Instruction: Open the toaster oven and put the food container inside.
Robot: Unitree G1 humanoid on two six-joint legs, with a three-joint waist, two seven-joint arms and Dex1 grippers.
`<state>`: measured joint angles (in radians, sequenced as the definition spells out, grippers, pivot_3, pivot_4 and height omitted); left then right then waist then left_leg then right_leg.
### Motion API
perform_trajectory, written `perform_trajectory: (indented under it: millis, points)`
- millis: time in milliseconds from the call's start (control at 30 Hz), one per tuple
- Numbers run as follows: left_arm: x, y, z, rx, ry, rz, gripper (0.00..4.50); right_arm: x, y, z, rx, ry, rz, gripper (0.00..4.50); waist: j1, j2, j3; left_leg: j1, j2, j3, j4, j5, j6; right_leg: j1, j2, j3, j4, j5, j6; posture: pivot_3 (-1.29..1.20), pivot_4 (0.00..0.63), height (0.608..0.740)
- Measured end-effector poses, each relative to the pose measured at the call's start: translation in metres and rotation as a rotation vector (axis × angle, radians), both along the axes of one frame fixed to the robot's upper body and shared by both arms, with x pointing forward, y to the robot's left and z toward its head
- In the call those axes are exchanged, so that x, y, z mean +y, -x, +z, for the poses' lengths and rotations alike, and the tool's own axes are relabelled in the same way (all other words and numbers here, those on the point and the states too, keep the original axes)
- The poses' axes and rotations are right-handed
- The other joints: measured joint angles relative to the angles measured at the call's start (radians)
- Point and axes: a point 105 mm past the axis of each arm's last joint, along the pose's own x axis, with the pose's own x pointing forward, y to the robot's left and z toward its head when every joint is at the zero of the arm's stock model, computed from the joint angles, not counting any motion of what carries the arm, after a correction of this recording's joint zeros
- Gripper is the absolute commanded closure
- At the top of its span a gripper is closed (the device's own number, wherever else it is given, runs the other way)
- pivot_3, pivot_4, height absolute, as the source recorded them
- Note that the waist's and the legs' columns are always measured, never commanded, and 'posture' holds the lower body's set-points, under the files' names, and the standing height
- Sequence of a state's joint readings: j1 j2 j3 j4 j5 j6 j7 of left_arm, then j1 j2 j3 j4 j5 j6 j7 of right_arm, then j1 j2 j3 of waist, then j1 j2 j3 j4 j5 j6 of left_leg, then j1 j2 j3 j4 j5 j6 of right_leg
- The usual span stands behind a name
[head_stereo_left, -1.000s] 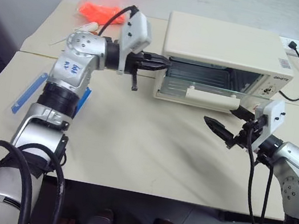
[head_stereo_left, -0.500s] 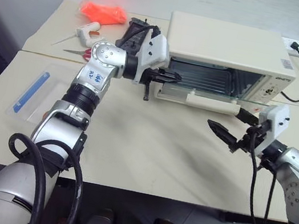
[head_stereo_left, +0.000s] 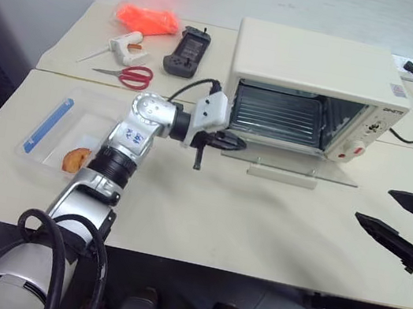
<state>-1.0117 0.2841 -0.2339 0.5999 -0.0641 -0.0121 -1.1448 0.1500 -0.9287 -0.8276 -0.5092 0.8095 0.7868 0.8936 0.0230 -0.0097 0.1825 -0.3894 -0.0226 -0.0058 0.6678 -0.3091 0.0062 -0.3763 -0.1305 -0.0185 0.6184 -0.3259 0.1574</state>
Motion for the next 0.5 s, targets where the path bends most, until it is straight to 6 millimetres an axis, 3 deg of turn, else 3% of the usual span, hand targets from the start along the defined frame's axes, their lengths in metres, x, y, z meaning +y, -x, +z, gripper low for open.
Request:
perform_trajectory:
  millis: [233,467,500]
  points:
    - [0.000,-0.004,-0.041,0.047,-0.156,0.087,4.49,0.019,-0.003,0.014,-0.060,-0.019,0.041,0.00,0.003,0.000,0.000,0.000,0.000,-0.001,-0.001,0.001,-0.001,0.000,0.000,0.000,0.002,0.000,0.000,0.00,0.150,0.740]
    - [0.005,0.001,-0.042,0.075,-0.104,0.159,4.49,0.038,-0.014,0.018,-0.071,-0.033,0.112,0.00,-0.001,0.000,0.000,0.000,0.002,-0.002,-0.001,0.001,0.000,0.000,-0.002,0.000,0.002,0.000,0.001,0.00,0.150,0.740]
    - [0.007,0.004,-0.041,0.089,-0.093,0.168,4.31,0.038,-0.016,0.019,-0.076,-0.038,0.117,0.00,-0.001,0.000,0.000,-0.001,0.002,-0.002,-0.001,0.001,0.000,0.000,-0.001,0.000,0.002,0.000,0.001,0.00,0.150,0.740]
